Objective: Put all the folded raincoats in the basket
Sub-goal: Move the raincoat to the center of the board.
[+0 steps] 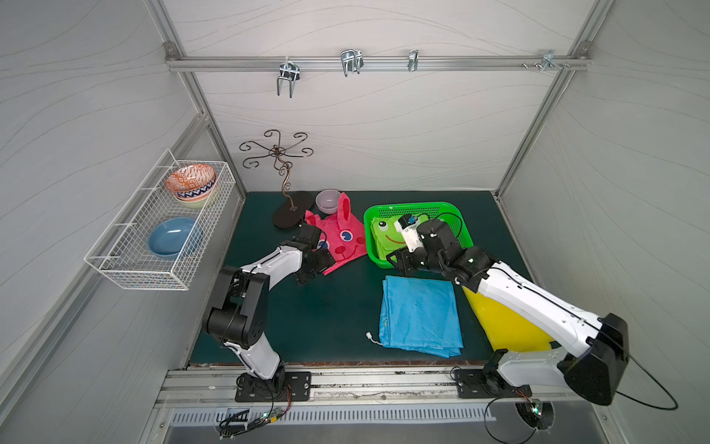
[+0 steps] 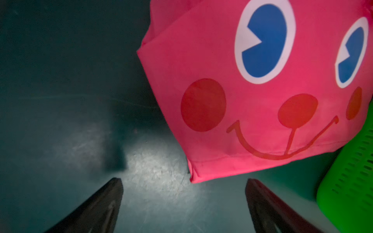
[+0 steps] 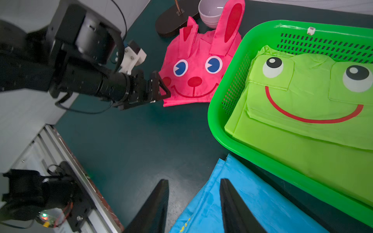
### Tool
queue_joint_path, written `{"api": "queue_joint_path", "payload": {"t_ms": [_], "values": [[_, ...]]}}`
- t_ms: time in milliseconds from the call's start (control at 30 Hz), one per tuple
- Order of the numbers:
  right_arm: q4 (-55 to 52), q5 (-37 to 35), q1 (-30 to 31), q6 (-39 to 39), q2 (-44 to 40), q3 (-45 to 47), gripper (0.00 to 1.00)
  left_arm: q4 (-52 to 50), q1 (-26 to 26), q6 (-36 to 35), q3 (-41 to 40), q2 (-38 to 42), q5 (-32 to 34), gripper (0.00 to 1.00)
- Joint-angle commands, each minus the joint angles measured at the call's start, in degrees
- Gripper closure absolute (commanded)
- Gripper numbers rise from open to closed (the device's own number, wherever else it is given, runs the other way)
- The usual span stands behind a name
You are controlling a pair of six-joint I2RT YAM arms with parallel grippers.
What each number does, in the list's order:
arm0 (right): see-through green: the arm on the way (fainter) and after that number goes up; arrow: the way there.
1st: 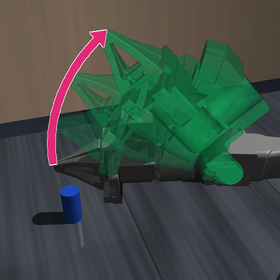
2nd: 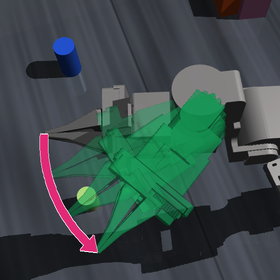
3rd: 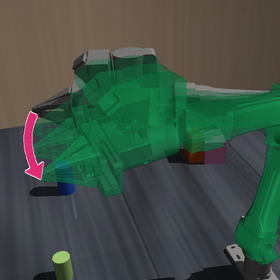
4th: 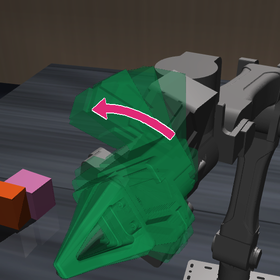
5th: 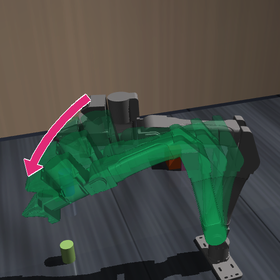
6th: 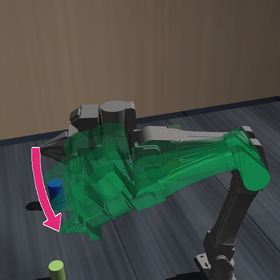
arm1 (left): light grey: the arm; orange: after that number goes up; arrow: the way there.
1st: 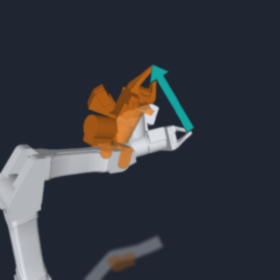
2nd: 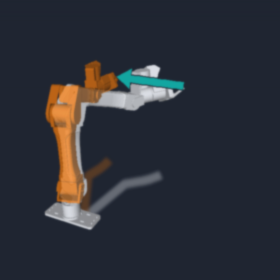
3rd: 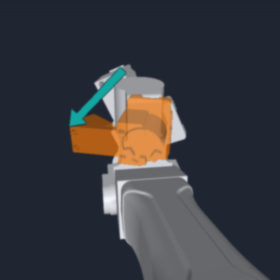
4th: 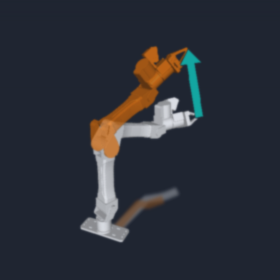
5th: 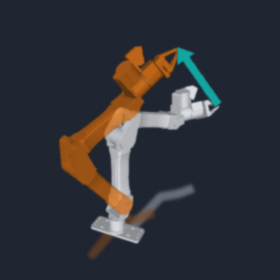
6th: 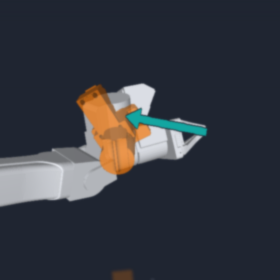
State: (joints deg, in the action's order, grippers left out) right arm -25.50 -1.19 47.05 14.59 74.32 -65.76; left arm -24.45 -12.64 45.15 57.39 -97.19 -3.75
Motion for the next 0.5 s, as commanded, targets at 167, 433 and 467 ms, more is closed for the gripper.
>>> {"api": "queue_joint_path", "payload": {"t_ms": [167,433,467], "values": [[0.4,-4.1,1.7,-3.1,-2.5,-0.4,0.53,15.2,0.5,2.9,-0.1,-4.9,-6.3,0.20],[-0.5,-4.4,2.6,-3.3,-2.2,-1.0,0.52,12.7,0.6,1.9,-0.1,-4.3,-6.1,0.92],[-0.6,-4.2,2.6,-3.3,-1.9,-1.0,0.52,12.1,0.6,2.1,-0.6,-3.1,-5.4,1.00]]}}
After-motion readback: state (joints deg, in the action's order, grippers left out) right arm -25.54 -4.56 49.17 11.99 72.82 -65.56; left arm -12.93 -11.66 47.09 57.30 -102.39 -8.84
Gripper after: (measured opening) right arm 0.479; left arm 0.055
